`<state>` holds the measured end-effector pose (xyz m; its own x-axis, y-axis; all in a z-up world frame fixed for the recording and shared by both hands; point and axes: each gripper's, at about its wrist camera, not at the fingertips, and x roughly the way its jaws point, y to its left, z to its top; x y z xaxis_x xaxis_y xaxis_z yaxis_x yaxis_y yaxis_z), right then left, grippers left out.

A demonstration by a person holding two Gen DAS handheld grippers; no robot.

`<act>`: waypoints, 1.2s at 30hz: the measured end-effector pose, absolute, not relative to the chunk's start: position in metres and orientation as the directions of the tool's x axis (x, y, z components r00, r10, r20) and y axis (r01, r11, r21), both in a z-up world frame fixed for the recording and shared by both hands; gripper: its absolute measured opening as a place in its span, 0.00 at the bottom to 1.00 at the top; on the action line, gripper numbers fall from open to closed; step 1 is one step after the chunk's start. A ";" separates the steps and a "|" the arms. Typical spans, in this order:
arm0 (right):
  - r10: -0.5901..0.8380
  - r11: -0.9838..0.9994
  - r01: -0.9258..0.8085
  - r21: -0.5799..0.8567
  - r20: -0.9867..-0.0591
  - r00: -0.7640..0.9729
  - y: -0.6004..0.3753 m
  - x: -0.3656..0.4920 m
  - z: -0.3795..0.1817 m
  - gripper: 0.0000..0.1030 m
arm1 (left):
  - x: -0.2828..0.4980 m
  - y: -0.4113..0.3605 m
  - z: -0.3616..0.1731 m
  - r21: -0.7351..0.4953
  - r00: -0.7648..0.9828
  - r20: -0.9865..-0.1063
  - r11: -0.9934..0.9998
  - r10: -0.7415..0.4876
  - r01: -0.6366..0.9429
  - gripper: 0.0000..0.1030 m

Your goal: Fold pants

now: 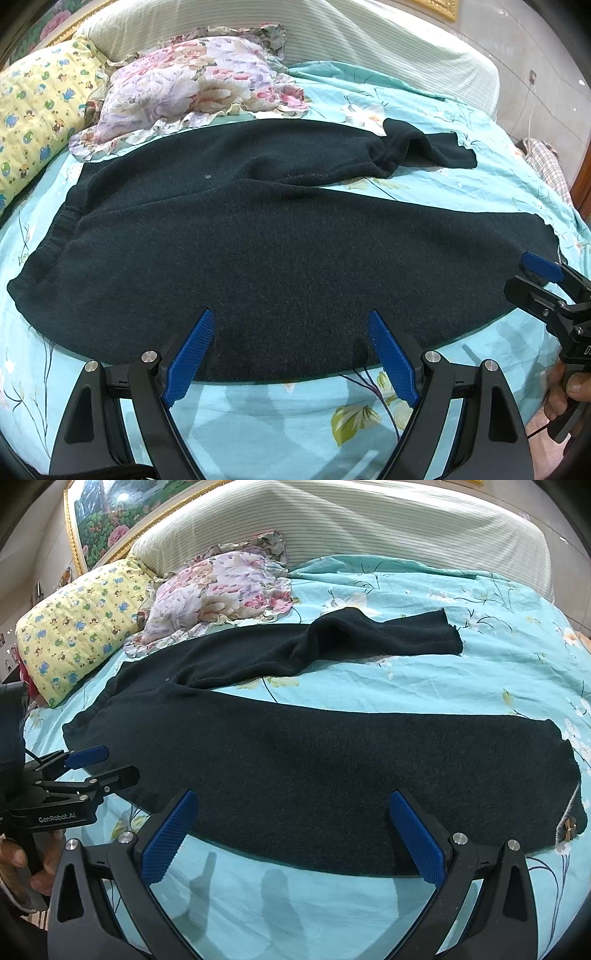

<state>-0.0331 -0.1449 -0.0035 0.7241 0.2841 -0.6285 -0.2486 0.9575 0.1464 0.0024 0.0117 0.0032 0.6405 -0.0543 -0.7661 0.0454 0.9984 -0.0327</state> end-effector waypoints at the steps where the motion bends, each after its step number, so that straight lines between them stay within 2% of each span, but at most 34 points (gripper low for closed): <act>1: 0.284 0.958 -0.248 0.146 -0.629 0.724 -0.145 -0.033 -0.004 1.00 | 0.003 0.011 0.003 -0.033 0.639 -0.767 0.998 -0.056 0.047 0.83; 22: 0.315 0.949 -0.226 0.219 -0.625 0.714 -0.154 -0.023 0.002 1.00 | 0.017 0.011 0.009 -0.061 0.621 -0.776 0.993 -0.112 0.102 0.83; 36: 0.294 0.954 -0.190 0.231 -0.617 0.730 -0.184 0.022 0.025 1.00 | 0.072 0.017 0.032 -0.070 0.630 -0.763 0.987 -0.147 0.146 0.83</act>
